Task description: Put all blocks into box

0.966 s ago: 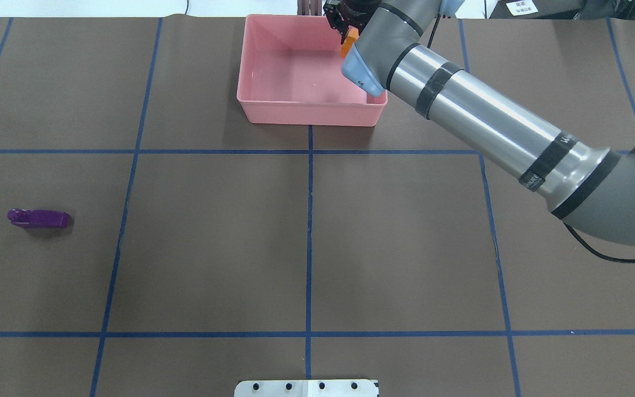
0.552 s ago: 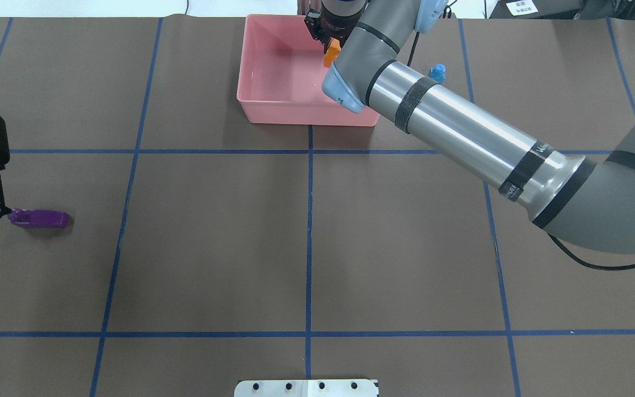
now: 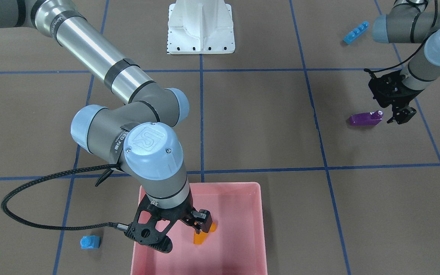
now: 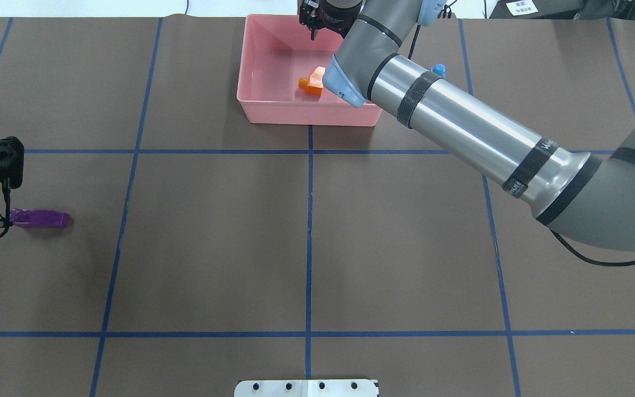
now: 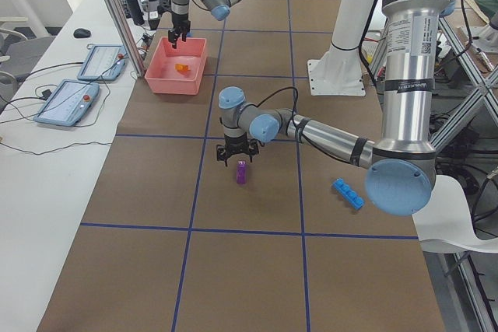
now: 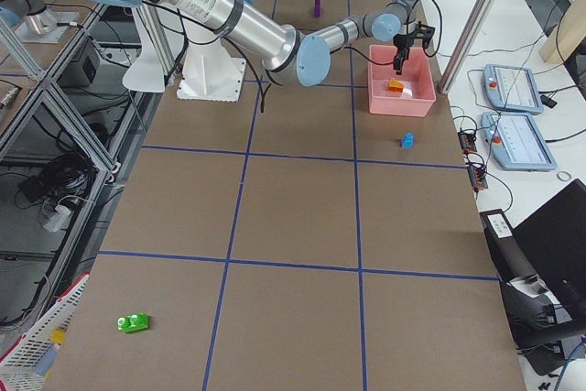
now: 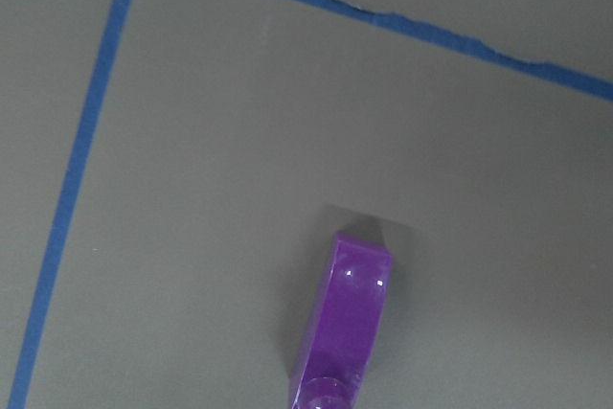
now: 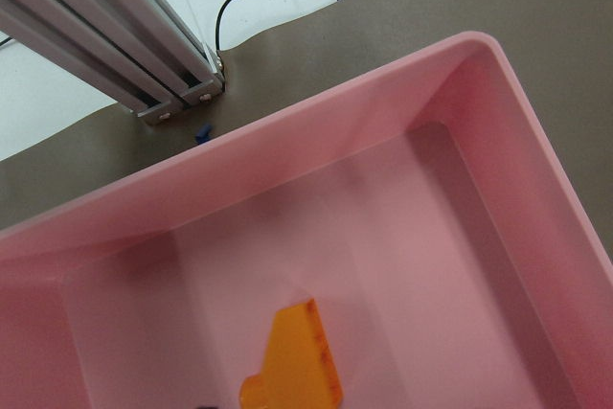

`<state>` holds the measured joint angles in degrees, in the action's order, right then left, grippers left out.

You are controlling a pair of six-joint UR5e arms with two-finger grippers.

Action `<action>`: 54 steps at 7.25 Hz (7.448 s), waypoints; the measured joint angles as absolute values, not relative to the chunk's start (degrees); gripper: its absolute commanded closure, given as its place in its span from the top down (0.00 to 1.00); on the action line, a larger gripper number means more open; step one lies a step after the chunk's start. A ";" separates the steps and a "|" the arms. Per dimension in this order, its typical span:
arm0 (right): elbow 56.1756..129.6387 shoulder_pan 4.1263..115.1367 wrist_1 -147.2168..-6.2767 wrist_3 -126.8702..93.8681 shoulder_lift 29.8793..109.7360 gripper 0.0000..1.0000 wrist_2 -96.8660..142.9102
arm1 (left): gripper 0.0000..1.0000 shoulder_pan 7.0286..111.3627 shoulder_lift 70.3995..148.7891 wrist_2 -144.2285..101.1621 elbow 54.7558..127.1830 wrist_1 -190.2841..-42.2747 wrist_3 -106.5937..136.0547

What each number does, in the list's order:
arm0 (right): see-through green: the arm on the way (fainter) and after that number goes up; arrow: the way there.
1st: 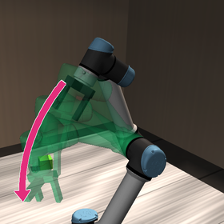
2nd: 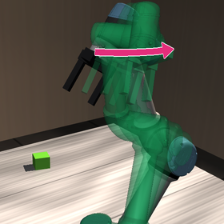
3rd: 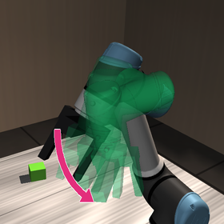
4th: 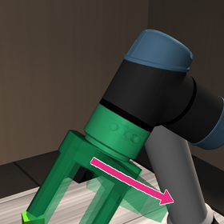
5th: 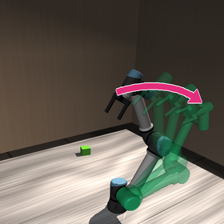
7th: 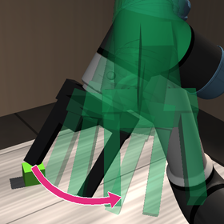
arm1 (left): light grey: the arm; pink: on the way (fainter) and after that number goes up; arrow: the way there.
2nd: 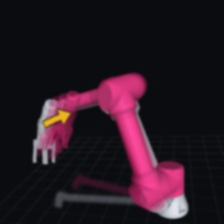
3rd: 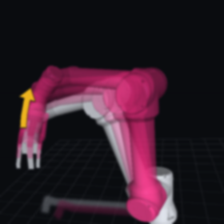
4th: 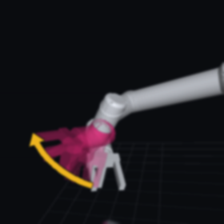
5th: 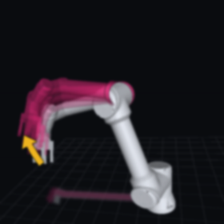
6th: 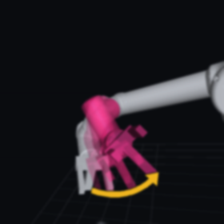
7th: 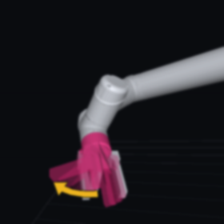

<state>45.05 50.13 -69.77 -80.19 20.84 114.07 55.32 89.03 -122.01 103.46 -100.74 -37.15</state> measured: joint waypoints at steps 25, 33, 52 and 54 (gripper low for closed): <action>49.14 55.36 -61.83 -63.43 41.95 0.99 113.18 | 0.08 52.13 152.07 -114.71 56.86 -115.14 52.66; 44.11 53.33 -58.27 -63.60 38.88 0.00 110.61 | 1.00 49.29 156.18 -109.00 48.07 -119.52 54.10; 60.23 49.47 -68.23 -80.03 32.67 1.00 113.81 | 1.00 37.62 63.30 -120.58 120.81 -115.12 22.75; 61.09 51.00 -69.32 -79.62 33.14 1.00 115.22 | 0.99 28.03 55.31 -116.20 120.55 -126.47 22.56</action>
